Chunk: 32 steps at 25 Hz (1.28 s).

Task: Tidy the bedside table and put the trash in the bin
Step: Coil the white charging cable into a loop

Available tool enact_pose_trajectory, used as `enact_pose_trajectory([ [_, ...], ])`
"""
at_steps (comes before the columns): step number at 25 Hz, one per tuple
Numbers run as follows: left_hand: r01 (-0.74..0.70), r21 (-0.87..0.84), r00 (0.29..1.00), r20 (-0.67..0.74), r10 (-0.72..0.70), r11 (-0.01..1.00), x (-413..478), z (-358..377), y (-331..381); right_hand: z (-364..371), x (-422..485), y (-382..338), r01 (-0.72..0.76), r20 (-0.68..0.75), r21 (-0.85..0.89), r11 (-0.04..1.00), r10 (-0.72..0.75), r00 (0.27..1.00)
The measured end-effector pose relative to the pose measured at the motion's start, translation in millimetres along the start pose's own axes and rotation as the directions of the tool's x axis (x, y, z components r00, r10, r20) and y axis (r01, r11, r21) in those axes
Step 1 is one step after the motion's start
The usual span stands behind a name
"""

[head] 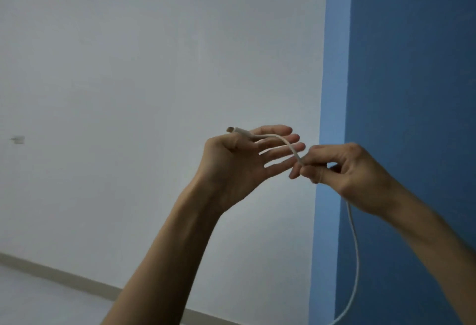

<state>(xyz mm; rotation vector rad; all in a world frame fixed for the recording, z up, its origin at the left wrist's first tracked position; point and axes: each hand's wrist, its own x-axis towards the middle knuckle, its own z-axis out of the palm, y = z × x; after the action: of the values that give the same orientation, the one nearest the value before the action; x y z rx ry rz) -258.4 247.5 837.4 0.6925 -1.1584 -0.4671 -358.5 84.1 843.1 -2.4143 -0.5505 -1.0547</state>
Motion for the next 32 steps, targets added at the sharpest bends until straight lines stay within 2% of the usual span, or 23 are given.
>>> enact_pose_trajectory([
  [2, 0.044, -0.027, 0.994, 0.099, -0.041, 0.999, -1.3, -9.4, 9.0, -7.0, 7.9, -1.1, 0.040, -0.004, -0.050, 0.998, -0.040, 0.999],
  [5, 0.094, 0.001, 0.940, 0.331, -0.089, 0.996, -1.3, -22.0, 11.0, -12.0, 16.6, 2.5, 0.076, -0.059, -0.059, 0.995, -0.080, 0.995],
  [7, 0.144, 0.020, 0.914, 0.381, -0.141, 0.989, -0.9, -25.5, 7.7, -11.9, 19.9, 4.8, 0.073, -0.084, -0.056, 0.996, -0.077, 0.993],
  [10, 0.229, 0.127, 0.939, 0.233, -0.253, 0.965, 2.5, -21.0, 5.5, -10.0, 21.6, 8.8, 0.075, -0.116, -0.120, 0.990, -0.089, 0.989],
  [12, 0.235, 0.289, 0.957, 0.097, -0.273, 0.928, 4.6, -9.7, 5.0, -9.7, 22.6, 11.8, 0.105, -0.129, -0.191, 0.976, -0.131, 0.983],
  [14, 0.219, 0.441, 0.966, 0.027, -0.256, 0.870, 5.4, -1.5, 2.5, -9.9, 23.6, 13.8, 0.153, -0.133, -0.256, 0.955, -0.192, 0.972],
  [16, 0.185, 0.462, 0.977, 0.009, -0.213, 0.867, 7.3, 3.7, -1.3, -10.0, 24.7, 11.9, 0.174, -0.174, -0.260, 0.950, -0.223, 0.959],
  [18, 0.177, 0.403, 0.979, 0.022, -0.202, 0.898, 8.9, 7.2, -7.6, -11.5, 26.6, 7.2, 0.147, -0.276, -0.184, 0.972, -0.194, 0.941],
  [22, 0.190, 0.324, 0.949, 0.182, -0.258, 0.927, 8.6, 17.1, -18.6, -11.5, 29.6, 3.3, 0.152, -0.417, -0.198, 0.968, -0.223, 0.881],
  [25, 0.221, 0.206, 0.876, 0.388, -0.287, 0.953, 10.4, 24.4, -16.0, -8.9, 32.0, 3.1, 0.133, -0.490, -0.037, 0.990, -0.134, 0.861],
  [28, 0.214, 0.122, 0.812, 0.530, -0.245, 0.969, 15.1, 33.6, -14.4, -11.4, 35.1, 0.7, 0.099, -0.456, 0.178, 0.979, -0.007, 0.890],
  [31, 0.152, 0.158, 0.706, 0.673, -0.220, 0.976, 18.9, 39.0, -16.0, -8.1, 35.5, 2.5, 0.050, -0.379, 0.220, 0.974, 0.038, 0.924],
  [32, 0.163, 0.170, 0.712, 0.662, -0.235, 0.972, 19.9, 39.2, -15.2, -6.6, 34.6, 0.1, 0.037, -0.360, 0.252, 0.967, 0.058, 0.931],
])
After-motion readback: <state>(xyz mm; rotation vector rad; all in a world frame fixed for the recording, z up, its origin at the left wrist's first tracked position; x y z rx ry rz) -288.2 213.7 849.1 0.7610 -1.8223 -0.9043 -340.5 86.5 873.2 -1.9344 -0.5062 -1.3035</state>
